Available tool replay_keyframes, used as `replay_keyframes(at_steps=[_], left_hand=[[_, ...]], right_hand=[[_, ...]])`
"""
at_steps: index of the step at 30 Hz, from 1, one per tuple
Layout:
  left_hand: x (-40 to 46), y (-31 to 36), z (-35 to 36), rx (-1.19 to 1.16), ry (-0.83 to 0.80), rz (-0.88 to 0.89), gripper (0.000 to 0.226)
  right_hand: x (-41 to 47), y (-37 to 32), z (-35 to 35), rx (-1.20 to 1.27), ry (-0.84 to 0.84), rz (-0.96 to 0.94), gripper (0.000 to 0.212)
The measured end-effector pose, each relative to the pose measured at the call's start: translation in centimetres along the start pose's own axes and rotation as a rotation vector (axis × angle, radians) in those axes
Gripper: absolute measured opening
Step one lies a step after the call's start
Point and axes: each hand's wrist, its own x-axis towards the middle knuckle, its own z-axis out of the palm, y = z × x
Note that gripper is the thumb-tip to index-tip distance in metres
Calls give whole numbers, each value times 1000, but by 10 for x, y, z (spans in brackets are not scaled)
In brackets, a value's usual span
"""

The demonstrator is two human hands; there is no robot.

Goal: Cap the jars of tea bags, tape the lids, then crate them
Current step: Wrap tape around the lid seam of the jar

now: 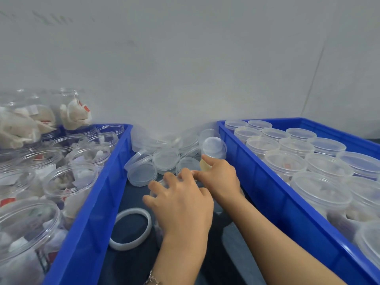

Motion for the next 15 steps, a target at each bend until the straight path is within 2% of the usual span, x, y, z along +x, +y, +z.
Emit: replay_keyframes(at_steps=[2,5,6,8,10,13,15], left_hand=[[0,-1,-2,-10,-18,-21,35],[-16,6,-9,-69,31,62,33],[-20,7,-10,-79,35,111,33],[-20,0,-9,-90,-12,153,34],[-10,-3,-11,-81,-73,88,34],[-3,-8,-6,-96,-18,87,33],[-2,-6,-5,-118,25,93,34]], right_hand=[[3,-2,2,-24,-12,24,65],[22,-7,-2,65,79,87,24],[30,-11,-5,114,102,99,18],[39,-23,0,97,38,12,33],[41,-35,7,59,12,-77,46],[35,-35,10,75,1,-107,42],[28,-23,9,-45,-22,-78,41]])
